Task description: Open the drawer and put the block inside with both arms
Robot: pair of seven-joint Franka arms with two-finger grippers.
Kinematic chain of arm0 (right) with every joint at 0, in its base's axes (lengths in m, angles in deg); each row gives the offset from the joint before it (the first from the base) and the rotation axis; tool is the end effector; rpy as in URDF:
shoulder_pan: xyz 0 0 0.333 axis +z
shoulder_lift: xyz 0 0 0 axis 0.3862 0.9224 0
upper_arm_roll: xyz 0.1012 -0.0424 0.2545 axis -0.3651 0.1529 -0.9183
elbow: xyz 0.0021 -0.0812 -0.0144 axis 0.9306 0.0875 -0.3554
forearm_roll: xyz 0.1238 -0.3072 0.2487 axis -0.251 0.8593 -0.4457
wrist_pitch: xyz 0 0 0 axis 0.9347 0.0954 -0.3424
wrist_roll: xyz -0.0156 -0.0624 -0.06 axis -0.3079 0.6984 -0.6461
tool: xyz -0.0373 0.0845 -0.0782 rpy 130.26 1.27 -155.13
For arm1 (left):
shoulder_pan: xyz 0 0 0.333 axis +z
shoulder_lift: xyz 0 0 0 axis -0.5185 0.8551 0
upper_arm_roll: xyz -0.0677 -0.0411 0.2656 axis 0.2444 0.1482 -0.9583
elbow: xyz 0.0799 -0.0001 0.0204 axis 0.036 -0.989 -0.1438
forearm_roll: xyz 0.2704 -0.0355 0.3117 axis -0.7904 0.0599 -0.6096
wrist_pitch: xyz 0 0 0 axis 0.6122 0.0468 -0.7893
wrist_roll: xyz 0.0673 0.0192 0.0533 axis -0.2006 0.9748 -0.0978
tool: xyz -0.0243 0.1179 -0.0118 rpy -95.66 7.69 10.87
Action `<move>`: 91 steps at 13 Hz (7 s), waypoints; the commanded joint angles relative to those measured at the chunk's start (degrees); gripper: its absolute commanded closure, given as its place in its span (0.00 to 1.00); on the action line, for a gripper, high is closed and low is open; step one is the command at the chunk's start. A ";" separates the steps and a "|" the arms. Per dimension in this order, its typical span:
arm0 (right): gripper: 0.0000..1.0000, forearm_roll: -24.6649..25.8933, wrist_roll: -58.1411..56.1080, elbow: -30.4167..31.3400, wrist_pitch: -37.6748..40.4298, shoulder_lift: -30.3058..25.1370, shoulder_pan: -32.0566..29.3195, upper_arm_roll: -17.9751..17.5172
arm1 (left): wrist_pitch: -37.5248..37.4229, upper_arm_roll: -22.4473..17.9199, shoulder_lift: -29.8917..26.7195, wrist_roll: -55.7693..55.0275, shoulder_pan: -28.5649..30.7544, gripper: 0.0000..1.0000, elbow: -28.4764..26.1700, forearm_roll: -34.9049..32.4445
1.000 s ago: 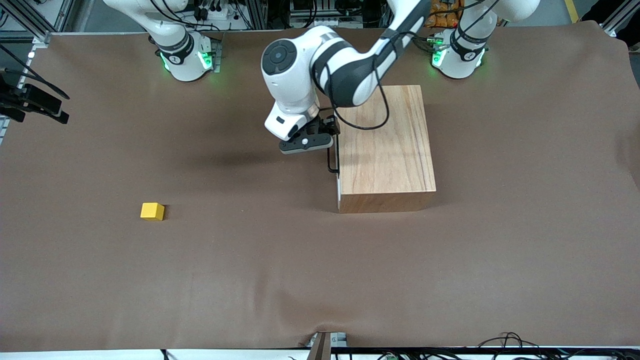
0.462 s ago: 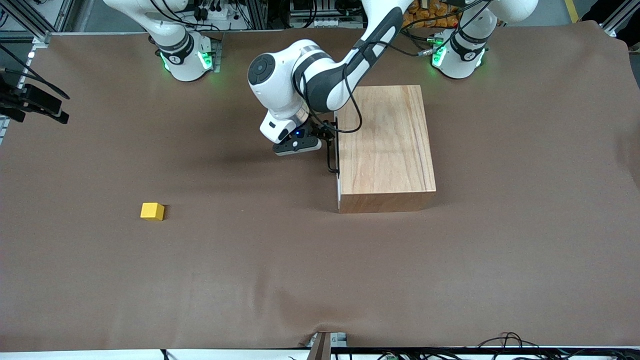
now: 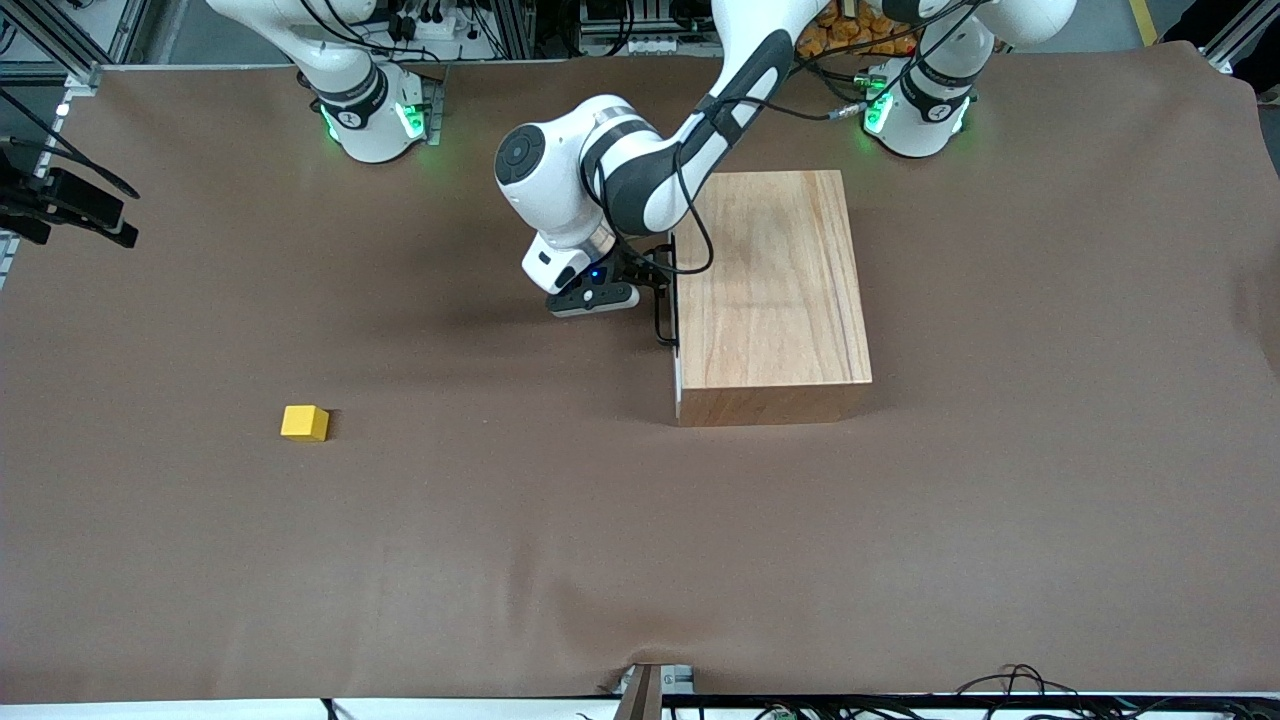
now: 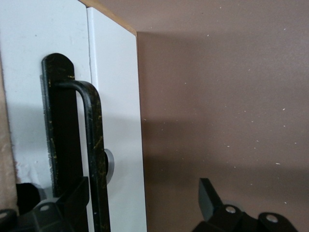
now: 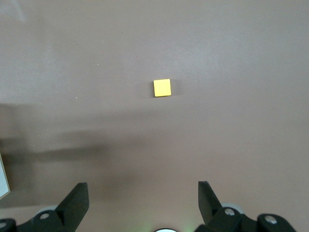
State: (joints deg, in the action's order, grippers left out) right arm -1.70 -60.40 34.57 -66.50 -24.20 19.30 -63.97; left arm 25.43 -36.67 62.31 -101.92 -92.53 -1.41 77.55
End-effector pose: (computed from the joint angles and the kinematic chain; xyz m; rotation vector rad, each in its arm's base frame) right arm 0.5556 -0.0265 0.6075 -3.0924 0.1163 0.0754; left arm 0.4100 -0.5889 0.2467 -2.8242 0.0400 -0.0505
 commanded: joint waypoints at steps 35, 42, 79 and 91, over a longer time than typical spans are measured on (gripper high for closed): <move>0.00 -0.30 1.35 16.96 -18.46 8.15 -0.89 -0.54 | 27.01 1.20 2.20 -9.25 -0.58 0.00 1.75 5.40; 0.00 2.25 0.91 16.87 -35.06 22.21 0.69 -0.54 | 16.40 0.06 -8.40 -8.46 1.79 0.00 0.61 4.61; 0.58 1.46 10.09 16.96 -32.72 16.35 16.48 -4.23 | -16.93 0.15 -40.78 46.39 48.82 0.00 -12.14 6.36; 0.58 0.50 82.57 6.68 -32.81 22.68 41.81 -4.06 | -17.72 0.15 -42.10 46.74 51.02 0.00 -12.40 7.50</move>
State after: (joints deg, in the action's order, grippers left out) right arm -0.50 11.53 44.12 -100.27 -2.64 59.83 -68.60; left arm 8.16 -37.05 21.61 -56.20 -42.12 -13.11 85.05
